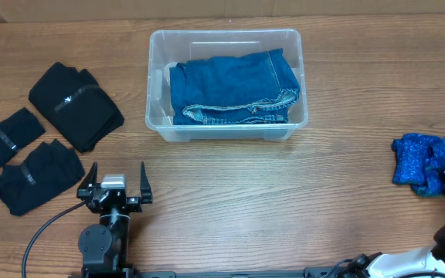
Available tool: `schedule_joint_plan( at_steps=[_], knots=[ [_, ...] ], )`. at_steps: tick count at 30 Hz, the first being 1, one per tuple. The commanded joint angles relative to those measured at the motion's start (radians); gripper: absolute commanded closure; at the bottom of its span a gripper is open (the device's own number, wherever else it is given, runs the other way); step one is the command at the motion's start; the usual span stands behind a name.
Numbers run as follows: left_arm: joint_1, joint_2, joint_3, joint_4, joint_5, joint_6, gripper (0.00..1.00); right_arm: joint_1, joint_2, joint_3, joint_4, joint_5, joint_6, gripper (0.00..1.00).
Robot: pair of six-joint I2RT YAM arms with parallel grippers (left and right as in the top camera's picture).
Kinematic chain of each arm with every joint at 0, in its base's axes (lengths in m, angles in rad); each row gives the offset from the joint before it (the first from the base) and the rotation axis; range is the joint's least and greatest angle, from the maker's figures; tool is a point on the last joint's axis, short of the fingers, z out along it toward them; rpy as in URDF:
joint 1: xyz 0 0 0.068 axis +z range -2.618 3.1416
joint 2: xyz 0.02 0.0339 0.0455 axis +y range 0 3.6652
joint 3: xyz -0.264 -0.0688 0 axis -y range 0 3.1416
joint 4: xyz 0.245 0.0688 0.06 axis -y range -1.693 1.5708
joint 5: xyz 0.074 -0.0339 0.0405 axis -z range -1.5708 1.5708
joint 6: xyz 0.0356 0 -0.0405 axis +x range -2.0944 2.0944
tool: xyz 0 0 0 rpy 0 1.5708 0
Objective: Pack container
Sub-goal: 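Move the right gripper to the sparkly blue garment on the right, then grasp the sparkly blue garment with the right gripper and lift it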
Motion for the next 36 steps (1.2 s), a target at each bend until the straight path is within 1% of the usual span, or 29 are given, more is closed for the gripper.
schedule_joint_plan(
  at_steps=[1,2,4,5,7,8,11,13,17,19,23,25,30,34,36],
  knots=[
    [-0.006,-0.01,-0.003,0.003,-0.006,0.017,0.0,0.034,0.011,-0.005,0.011,0.026,-0.006,0.62],
    [-0.006,-0.01,-0.003,0.003,-0.006,0.017,0.0,0.044,0.011,-0.005,0.01,0.033,-0.006,0.66],
    [-0.006,-0.011,-0.003,0.003,-0.006,0.017,0.0,0.056,0.011,-0.005,0.01,0.037,-0.006,0.7],
    [-0.006,-0.01,-0.003,0.003,-0.006,0.017,0.0,0.06,0.011,-0.005,0.01,0.036,-0.006,0.75],
    [-0.006,-0.01,-0.003,0.003,-0.006,0.017,0.0,0.069,0.011,-0.005,0.003,0.037,-0.006,0.91],
    [-0.006,-0.01,-0.003,0.003,-0.006,0.017,0.0,0.072,0.011,-0.005,0.0,0.036,-0.006,0.96],
    [-0.006,-0.01,-0.003,0.003,-0.006,0.017,0.0,0.076,0.01,-0.001,-0.03,0.019,-0.006,0.96],
    [-0.006,-0.01,-0.003,0.003,-0.006,0.017,0.0,0.076,0.007,0.011,-0.051,-0.032,-0.01,0.96],
    [-0.006,-0.011,-0.003,0.003,-0.006,0.017,0.0,0.079,-0.037,0.087,-0.131,-0.109,-0.014,0.96],
    [-0.006,-0.01,-0.003,0.003,-0.006,0.017,0.0,0.085,-0.066,0.13,-0.169,-0.138,-0.05,0.96],
    [-0.006,-0.01,-0.003,0.003,-0.006,0.017,0.0,0.137,-0.149,0.283,-0.307,-0.201,-0.161,0.96],
    [-0.006,-0.011,-0.003,0.003,-0.006,0.017,0.0,0.193,-0.19,0.361,-0.365,-0.224,-0.224,0.96],
    [-0.006,-0.01,-0.003,0.003,-0.006,0.017,0.0,0.366,-0.252,0.487,-0.436,-0.224,-0.275,0.96],
    [-0.007,-0.011,-0.003,0.003,-0.006,0.017,0.0,0.539,-0.291,0.553,-0.424,-0.302,-0.448,0.96],
    [-0.006,-0.01,-0.003,0.003,-0.006,0.017,0.0,0.6,-0.305,0.587,-0.419,-0.333,-0.516,0.96]
  ],
)
